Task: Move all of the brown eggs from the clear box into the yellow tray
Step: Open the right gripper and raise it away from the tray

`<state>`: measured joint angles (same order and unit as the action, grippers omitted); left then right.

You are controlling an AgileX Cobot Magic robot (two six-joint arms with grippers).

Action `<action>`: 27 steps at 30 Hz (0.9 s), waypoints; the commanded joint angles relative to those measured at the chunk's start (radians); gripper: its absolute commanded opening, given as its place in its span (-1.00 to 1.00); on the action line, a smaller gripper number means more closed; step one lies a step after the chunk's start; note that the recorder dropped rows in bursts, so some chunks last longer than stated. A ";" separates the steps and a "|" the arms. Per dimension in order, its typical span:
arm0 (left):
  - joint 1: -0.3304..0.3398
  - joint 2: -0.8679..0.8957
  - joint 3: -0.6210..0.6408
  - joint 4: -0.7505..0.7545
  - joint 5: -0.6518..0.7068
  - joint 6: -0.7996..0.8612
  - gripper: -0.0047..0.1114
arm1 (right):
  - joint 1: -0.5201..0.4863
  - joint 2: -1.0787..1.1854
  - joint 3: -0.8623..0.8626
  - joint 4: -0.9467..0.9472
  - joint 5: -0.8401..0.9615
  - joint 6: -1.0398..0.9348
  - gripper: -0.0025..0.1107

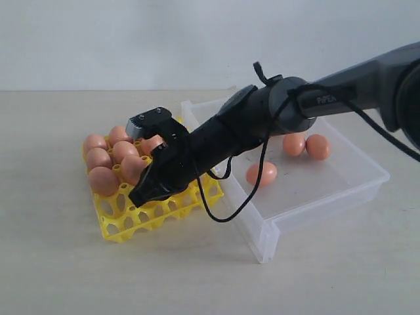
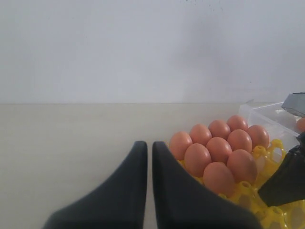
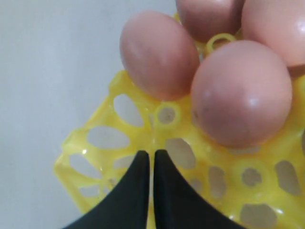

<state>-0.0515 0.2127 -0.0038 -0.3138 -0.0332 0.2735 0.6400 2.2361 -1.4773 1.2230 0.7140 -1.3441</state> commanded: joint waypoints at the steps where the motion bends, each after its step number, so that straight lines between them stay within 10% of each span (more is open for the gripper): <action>1: -0.007 0.003 0.004 -0.005 -0.012 0.005 -0.85 | 0.000 -0.118 0.000 -0.207 -0.054 0.093 -0.96; 15: -0.007 0.003 0.004 -0.005 -0.012 0.005 -0.85 | 0.000 -0.413 0.000 -0.900 -0.233 0.475 -0.96; 27: -0.007 0.003 0.004 -0.005 -0.012 0.005 -0.85 | -0.006 -0.534 0.000 -1.739 0.084 1.048 -0.96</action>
<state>-0.0515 0.2127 -0.0038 -0.3138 -0.0332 0.2735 0.6400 1.7413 -1.4773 -0.4418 0.7629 -0.3733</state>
